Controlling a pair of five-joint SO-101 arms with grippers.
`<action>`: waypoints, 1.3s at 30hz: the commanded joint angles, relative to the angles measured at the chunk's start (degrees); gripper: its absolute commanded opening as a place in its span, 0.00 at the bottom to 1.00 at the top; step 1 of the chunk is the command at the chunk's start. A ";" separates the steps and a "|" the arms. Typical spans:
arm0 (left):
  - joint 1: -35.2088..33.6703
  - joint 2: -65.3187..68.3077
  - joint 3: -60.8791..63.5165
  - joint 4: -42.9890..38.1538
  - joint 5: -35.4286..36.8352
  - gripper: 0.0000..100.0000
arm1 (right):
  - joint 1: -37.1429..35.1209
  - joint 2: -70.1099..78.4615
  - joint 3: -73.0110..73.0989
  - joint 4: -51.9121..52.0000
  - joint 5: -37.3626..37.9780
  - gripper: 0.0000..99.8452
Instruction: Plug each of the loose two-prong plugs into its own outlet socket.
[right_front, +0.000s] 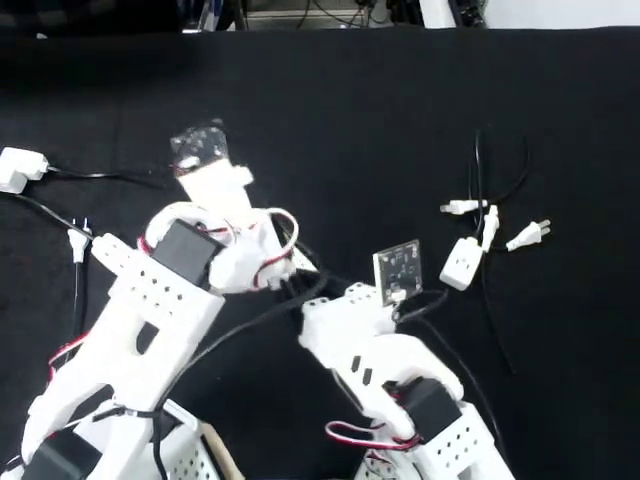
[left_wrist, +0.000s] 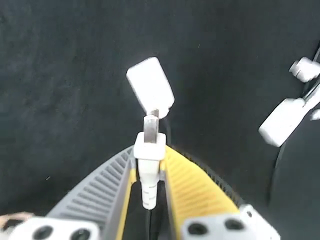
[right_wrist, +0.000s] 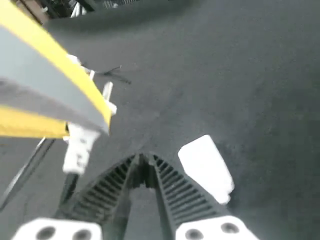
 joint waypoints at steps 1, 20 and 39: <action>-4.35 -0.53 -0.22 -7.91 3.43 0.03 | 6.51 -6.99 -2.51 -1.93 10.99 0.02; -8.75 -0.26 9.80 -22.07 7.21 0.03 | 28.22 2.51 -4.00 -2.99 28.92 0.30; -15.87 23.91 -1.01 -23.38 10.37 0.03 | 25.23 53.93 -25.89 -6.15 34.11 0.30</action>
